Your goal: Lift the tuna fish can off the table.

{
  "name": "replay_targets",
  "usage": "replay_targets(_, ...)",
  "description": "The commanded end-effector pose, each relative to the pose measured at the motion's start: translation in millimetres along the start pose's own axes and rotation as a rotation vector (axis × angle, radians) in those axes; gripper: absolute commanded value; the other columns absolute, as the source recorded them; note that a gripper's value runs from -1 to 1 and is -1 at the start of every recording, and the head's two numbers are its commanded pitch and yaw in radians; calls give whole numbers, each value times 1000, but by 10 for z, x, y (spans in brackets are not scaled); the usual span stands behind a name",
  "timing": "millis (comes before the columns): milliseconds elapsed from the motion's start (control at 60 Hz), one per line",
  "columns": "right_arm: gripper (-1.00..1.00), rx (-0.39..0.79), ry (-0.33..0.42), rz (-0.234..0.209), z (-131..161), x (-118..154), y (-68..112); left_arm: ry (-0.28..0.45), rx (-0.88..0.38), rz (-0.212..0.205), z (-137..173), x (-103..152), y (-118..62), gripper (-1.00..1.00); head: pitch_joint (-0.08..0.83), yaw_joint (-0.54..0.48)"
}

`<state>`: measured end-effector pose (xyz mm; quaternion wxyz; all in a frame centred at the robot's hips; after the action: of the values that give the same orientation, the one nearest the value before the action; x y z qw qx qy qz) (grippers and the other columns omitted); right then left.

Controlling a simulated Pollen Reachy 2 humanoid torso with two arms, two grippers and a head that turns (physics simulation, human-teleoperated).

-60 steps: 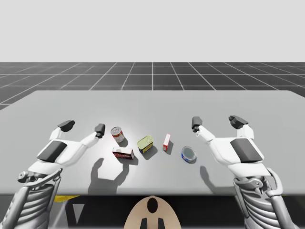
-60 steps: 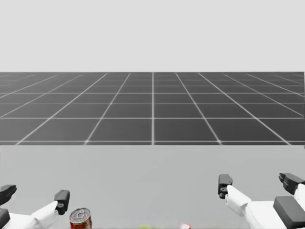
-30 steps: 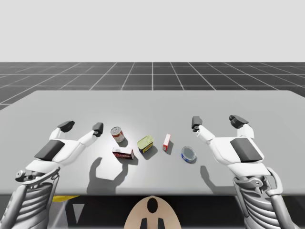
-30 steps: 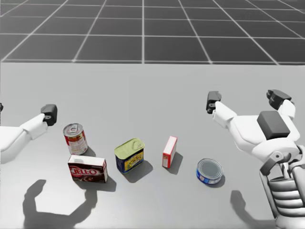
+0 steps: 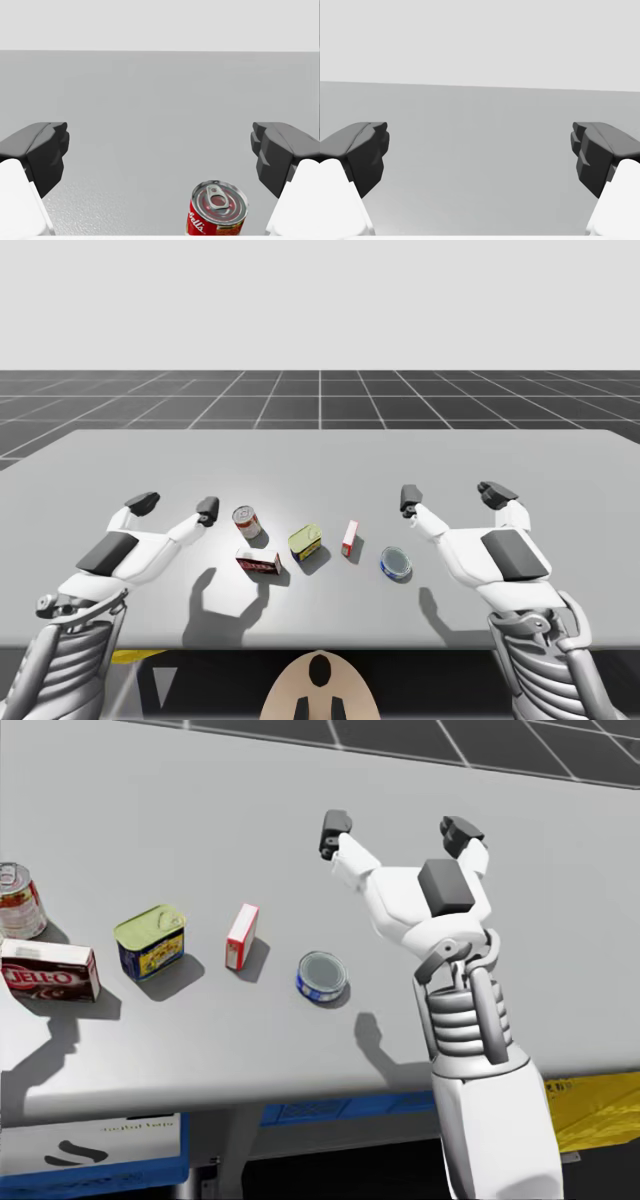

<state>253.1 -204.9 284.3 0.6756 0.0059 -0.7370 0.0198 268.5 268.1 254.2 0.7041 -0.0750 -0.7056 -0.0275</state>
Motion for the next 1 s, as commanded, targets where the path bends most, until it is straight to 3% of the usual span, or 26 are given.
replay_targets(17, -1000, 8, 9, -28, 10, -9, 29, 1, -2, 0, -5, -3, -5, -1000, 755, -306)
replay_targets(133, -1000, 47, 21, -62, 40, 16, 45, 1, 2, 2, 3, -3, -9, -1000, 744, -298)
replay_targets(250, -1000, 104, 30, -43, 184, 71, 37, 2, 2, 6, 11, -3, -12, -1000, 736, -295)
replay_targets(283, -1000, 99, 31, -15, 225, 86, 31, 2, 1, 7, 14, -3, -15, -1000, 737, -296)
replay_targets(400, -1000, 135, 37, -22, 352, 77, 17, 6, 0, 7, 13, -5, -15, -1000, 740, -301)
replay_targets(650, -1000, 254, 124, -2, 629, -240, -153, 11, -1, 7, 15, -7, -22, -1000, 745, -303)
replay_targets(933, -1000, 333, 215, 14, 659, -716, -219, 13, -2, 5, 8, -17, -24, -1000, 743, -307)
replay_targets(1000, -1000, 345, 246, -3, 645, -861, -210, 13, -1, 4, 7, -19, -26, -1000, 743, -306)
